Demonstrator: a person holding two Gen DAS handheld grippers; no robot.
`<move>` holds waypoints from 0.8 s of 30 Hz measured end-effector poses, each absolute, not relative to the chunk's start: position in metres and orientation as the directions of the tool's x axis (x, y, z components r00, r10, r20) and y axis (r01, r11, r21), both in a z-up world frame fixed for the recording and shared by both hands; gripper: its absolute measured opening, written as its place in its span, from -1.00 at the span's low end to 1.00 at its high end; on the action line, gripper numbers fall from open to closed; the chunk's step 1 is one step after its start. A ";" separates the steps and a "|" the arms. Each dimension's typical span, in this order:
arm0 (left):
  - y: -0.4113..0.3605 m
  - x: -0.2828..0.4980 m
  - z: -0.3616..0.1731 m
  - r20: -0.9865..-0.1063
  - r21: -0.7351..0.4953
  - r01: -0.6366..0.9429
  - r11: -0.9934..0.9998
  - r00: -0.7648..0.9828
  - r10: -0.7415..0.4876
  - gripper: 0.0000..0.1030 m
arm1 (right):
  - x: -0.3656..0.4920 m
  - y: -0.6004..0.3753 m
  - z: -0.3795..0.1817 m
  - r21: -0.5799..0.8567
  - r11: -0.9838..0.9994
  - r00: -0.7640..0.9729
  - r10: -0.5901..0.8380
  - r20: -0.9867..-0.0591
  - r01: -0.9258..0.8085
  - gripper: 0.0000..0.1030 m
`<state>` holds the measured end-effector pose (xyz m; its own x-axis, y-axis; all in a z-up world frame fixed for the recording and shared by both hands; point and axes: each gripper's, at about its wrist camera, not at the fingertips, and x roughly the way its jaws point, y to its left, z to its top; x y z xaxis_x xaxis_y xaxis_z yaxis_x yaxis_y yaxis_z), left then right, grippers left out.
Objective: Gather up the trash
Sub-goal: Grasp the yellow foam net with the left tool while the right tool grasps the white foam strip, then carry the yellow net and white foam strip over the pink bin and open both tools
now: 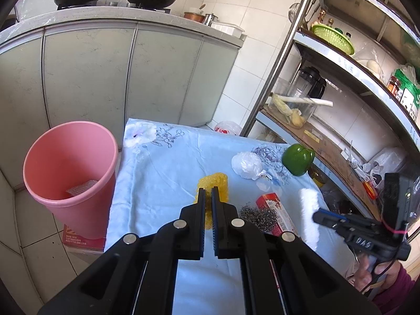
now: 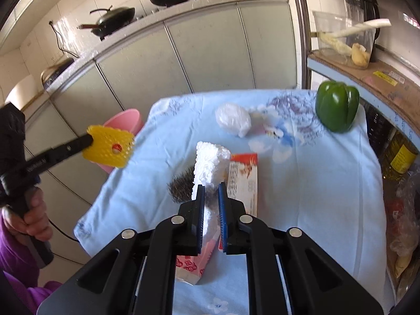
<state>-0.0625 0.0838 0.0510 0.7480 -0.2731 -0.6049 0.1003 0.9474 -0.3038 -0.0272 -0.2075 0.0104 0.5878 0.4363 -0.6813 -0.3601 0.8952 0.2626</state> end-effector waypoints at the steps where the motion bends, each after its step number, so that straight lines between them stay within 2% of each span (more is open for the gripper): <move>1: 0.087 -0.062 0.052 -0.600 -0.306 0.095 0.947 0.753 -0.269 -0.93 | -0.024 -0.205 0.015 0.263 0.891 0.589 0.444 -0.675 -0.370 -0.79; 5: 0.106 -0.061 0.060 -0.579 -0.309 0.060 0.949 0.780 -0.237 -0.93 | -0.005 -0.179 0.031 0.271 0.866 0.577 0.486 -0.656 -0.421 -0.79; 12: 0.168 -0.055 0.078 -0.549 -0.286 -0.082 0.955 0.831 -0.093 -0.93 | 0.038 -0.091 0.053 0.269 0.780 0.515 0.589 -0.623 -0.565 -0.79; 19: 0.219 -0.042 0.066 -0.584 -0.265 -0.205 0.942 0.812 0.012 -0.93 | 0.070 0.008 0.052 0.266 0.685 0.428 0.662 -0.615 -0.678 -0.79; 24: 0.242 -0.031 0.045 -0.623 -0.267 -0.261 0.928 0.781 0.041 -0.93 | 0.091 0.063 0.036 0.280 0.653 0.377 0.677 -0.633 -0.703 -0.79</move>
